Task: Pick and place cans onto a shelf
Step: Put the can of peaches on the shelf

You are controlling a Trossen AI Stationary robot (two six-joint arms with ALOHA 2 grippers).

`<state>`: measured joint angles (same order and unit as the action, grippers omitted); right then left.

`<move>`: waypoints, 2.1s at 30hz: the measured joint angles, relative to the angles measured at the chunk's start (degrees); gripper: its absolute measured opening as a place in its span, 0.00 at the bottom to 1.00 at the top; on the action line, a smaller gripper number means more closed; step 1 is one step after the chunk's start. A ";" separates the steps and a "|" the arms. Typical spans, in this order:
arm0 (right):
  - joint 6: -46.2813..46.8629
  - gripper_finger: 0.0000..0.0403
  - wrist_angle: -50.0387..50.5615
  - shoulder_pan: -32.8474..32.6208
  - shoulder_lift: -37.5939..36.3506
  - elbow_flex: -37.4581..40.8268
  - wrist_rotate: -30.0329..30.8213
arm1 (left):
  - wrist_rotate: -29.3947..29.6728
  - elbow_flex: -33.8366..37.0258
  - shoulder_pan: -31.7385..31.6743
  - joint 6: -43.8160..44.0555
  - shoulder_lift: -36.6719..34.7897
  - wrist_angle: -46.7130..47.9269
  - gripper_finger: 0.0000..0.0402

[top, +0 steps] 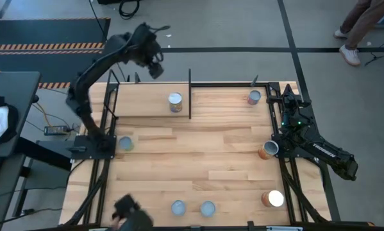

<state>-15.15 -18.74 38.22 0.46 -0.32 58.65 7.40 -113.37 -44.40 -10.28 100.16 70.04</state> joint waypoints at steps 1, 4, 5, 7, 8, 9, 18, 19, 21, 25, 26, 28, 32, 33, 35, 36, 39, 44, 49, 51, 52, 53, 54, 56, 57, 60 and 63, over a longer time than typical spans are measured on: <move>0.01 0.04 0.00 0.00 -0.02 0.01 0.00 | -0.05 -1.89 -0.30 -0.72 2.14 -0.20 0.77; 0.01 0.04 0.00 0.00 0.00 -0.02 0.00 | -0.33 -6.89 -0.51 -0.86 8.47 -0.21 0.77; 0.01 0.04 0.00 0.00 -0.01 -0.01 0.00 | -0.33 -8.18 -0.44 -0.55 10.45 -0.15 0.77; 0.02 0.04 0.00 0.00 0.01 -0.01 -0.02 | -0.50 -10.26 -0.24 1.64 13.99 -0.16 0.77; -0.01 0.04 0.00 0.00 0.01 -0.01 -0.02 | -1.03 -10.90 0.03 3.12 15.46 -0.21 0.77; 0.02 0.04 0.00 0.00 -0.01 0.01 -0.02 | -2.32 -11.08 0.08 4.50 16.76 -0.22 0.77; 0.01 0.04 0.00 0.00 -0.01 -0.02 -0.04 | -5.73 -11.06 1.63 14.29 23.07 -1.11 0.77; 0.02 0.04 0.00 0.00 0.00 -0.01 -0.04 | -5.71 -10.98 1.82 14.77 23.50 -1.13 0.77; 0.02 0.04 0.00 0.00 -0.02 -0.02 -0.04 | -5.74 -10.98 2.26 16.09 24.05 -1.22 0.77; 0.02 0.04 0.00 0.00 -0.01 -0.01 0.00 | -5.51 -10.96 3.22 17.15 25.31 -1.74 0.78; 0.02 0.04 0.00 0.00 0.01 -0.01 0.00 | -5.34 -10.95 3.50 17.15 25.47 -1.55 0.79; 0.02 0.04 0.00 0.00 0.00 0.01 0.01 | -5.34 -10.92 4.02 16.22 25.52 -0.78 0.81; 0.01 0.04 0.00 0.00 -0.01 -0.02 0.04 | -7.70 -10.92 4.93 8.66 25.73 0.53 0.80; 0.01 0.04 0.00 0.00 0.00 0.00 0.04 | -9.26 -10.89 4.82 6.01 25.75 1.02 0.79; 0.02 0.04 0.00 0.00 0.00 -0.01 0.04 | -12.45 -10.77 4.24 3.86 25.75 0.27 0.78; 0.00 0.04 -0.01 0.00 -0.01 0.01 0.07 | -13.43 -10.74 3.77 3.07 25.74 0.13 0.78; 0.02 0.04 0.00 0.00 -0.01 -0.01 0.09 | -12.39 -10.68 2.81 0.29 26.13 1.42 0.79; 0.01 0.04 0.00 0.00 -0.02 0.01 0.17 | -11.55 -10.61 3.28 -0.46 26.92 0.53 0.80; 0.02 0.04 0.00 0.00 0.00 0.00 0.20 | -11.14 -10.61 4.10 -0.92 26.92 -1.36 0.81; 0.00 0.04 -0.02 0.00 0.01 -0.02 0.20 | -11.11 -10.61 4.10 -0.91 26.92 -1.14 0.82; 0.02 0.04 0.00 0.00 -0.01 -0.01 0.20 | -11.05 -10.61 4.09 -0.95 26.92 -0.69 0.83; 0.02 0.04 0.00 0.00 -0.01 0.00 0.20 | -10.99 -10.61 4.06 -0.97 26.92 -0.27 0.84; 0.01 0.04 0.00 0.00 0.01 -0.02 0.20 | -10.98 -10.61 3.96 -0.97 26.92 -0.18 0.85; 0.02 0.04 0.00 0.00 0.01 -0.01 0.20 | -10.79 -10.61 3.77 -0.94 26.92 -0.85 0.87; 0.02 0.04 0.00 0.00 0.00 0.01 0.20 | -10.22 -10.61 3.73 -0.97 26.92 -0.94 0.87; 0.02 0.04 0.00 0.00 0.01 0.00 0.20 | -9.54 -10.61 3.73 -1.55 26.92 -1.03 0.88; -0.01 0.04 0.00 0.00 0.01 -0.02 0.20 | -9.55 -10.61 3.77 -1.74 26.92 -1.28 0.88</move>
<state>-15.16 -18.74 38.22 0.47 -0.34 58.85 -2.15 -123.98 -40.63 -12.03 127.09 68.75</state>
